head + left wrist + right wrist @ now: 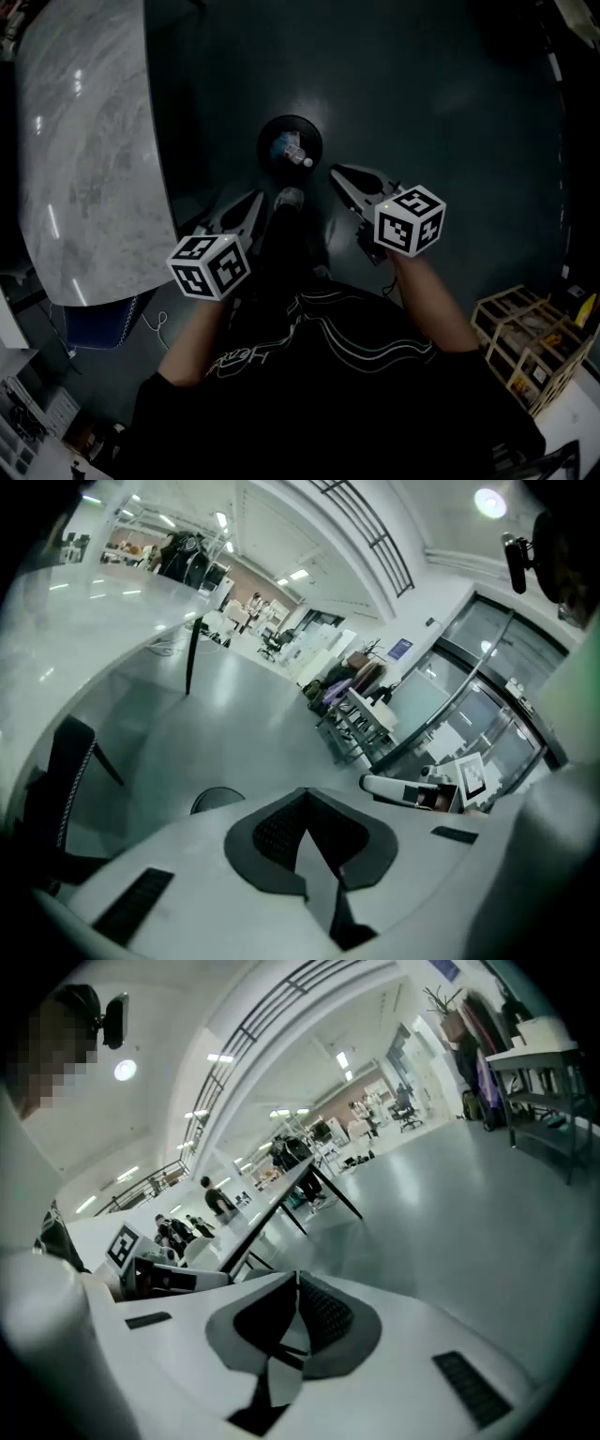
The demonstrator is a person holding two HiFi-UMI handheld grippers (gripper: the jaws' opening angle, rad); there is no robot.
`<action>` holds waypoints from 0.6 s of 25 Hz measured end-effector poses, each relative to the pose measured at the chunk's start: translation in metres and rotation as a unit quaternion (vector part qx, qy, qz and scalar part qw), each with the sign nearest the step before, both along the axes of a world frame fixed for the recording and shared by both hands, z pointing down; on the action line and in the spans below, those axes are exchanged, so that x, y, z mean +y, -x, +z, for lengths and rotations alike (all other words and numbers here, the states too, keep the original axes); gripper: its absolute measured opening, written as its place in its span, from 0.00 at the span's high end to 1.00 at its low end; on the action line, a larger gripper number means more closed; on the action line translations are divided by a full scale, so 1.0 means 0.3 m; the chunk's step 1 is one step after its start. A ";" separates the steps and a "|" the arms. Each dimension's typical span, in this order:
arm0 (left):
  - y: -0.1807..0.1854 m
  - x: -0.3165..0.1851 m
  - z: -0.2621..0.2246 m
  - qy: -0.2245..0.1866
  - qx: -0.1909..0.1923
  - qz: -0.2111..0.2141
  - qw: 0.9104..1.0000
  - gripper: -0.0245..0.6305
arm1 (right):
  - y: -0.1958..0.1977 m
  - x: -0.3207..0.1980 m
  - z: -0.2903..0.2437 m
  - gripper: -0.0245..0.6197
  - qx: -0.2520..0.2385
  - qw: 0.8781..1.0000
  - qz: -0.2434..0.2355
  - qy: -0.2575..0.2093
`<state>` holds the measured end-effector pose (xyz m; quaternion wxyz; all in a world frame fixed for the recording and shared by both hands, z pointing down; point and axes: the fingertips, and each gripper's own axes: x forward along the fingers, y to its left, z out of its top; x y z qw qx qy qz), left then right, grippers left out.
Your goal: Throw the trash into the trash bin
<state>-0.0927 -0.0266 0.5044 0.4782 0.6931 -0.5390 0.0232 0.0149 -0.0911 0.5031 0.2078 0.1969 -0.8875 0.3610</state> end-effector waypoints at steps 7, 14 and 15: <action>-0.150 0.180 -0.428 -0.138 -0.027 0.048 0.989 0.95 | -0.112 0.279 -0.438 0.90 -0.042 0.992 -0.070 -0.093; -0.298 0.332 -0.875 -0.271 -0.050 0.075 0.958 0.96 | -0.200 0.481 -0.864 0.90 -0.104 0.966 -0.124 -0.199; -0.317 0.361 -0.922 -0.283 -0.052 0.076 0.955 0.95 | -0.214 0.513 -0.911 0.90 -0.124 0.965 -0.126 -0.194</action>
